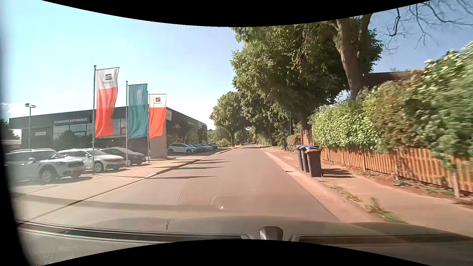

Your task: Follow the waypoints while adhering to traffic rules and regulations

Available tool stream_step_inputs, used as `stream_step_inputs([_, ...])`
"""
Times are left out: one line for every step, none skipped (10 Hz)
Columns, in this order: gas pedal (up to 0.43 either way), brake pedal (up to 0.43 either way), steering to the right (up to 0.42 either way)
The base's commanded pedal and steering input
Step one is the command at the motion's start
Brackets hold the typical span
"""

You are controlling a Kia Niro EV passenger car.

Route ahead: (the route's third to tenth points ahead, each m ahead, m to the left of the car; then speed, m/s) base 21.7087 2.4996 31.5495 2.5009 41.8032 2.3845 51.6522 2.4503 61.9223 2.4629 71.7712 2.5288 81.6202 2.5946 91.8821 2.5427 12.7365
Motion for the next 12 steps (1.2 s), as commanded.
stream_step_inputs([0.177,0.006,0.002])
stream_step_inputs([0.177,0.006,0.002])
stream_step_inputs([0.177,0.006,0.002])
stream_step_inputs([0.177,0.006,0.002])
stream_step_inputs([0.177,0.006,0.002])
stream_step_inputs([0.177,0.006,0.002])
stream_step_inputs([0.169,0.006,0.002])
stream_step_inputs([0.157,0.006,0.002])
stream_step_inputs([0.150,0.006,0.002])
stream_step_inputs([0.150,0.006,0.002])
stream_step_inputs([0.150,0.006,0.002])
stream_step_inputs([0.150,0.006,0.002])
